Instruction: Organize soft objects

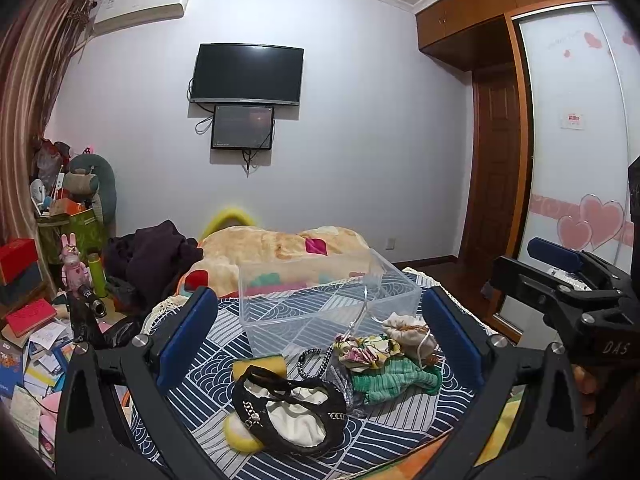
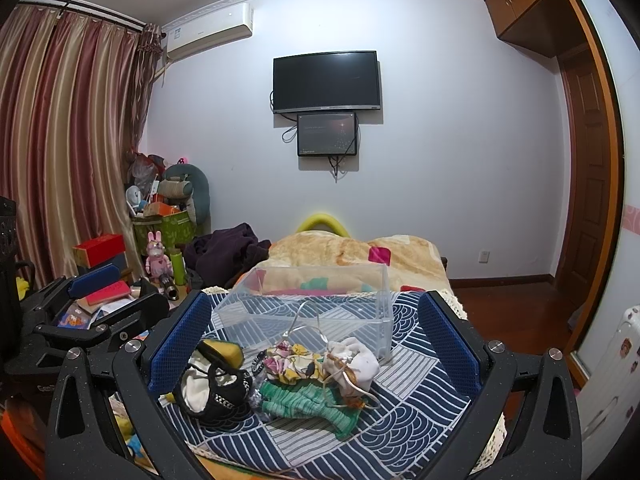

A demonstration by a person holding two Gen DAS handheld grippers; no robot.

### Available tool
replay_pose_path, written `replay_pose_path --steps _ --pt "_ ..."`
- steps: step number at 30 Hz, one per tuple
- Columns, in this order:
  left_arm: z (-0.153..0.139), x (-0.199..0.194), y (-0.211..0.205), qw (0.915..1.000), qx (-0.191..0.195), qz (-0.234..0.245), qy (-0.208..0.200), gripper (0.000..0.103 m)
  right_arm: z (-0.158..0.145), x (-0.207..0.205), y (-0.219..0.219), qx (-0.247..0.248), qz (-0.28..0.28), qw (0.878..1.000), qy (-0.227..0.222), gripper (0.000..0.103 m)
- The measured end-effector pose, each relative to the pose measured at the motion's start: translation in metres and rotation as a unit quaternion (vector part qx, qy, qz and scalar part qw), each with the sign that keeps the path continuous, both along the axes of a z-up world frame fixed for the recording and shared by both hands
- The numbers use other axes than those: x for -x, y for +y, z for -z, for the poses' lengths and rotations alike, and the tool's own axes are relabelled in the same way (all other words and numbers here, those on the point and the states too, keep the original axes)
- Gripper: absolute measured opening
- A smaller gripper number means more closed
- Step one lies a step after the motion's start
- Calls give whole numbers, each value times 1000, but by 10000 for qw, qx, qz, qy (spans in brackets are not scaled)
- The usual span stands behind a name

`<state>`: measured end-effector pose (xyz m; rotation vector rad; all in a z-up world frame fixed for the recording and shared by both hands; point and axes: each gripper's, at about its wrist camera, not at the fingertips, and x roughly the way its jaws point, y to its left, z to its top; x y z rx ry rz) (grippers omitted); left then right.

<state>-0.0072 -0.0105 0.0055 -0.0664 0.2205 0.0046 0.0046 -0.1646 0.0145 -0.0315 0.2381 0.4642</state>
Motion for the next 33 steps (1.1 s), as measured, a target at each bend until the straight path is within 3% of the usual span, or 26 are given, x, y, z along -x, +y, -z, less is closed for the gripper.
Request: replay_pose_path --steps 19,25,33 --pt "4 -5 3 9999 35 43 98 103 6 -6 1 -19 -20 9999 114 103" --pt "18 -20 13 9990 50 47 435 103 20 -22 -5 -13 23 9994 333 103" --pt "52 -51 39 9938 284 -48 1071 103 53 -60 -21 -68 126 9944 1048 100"
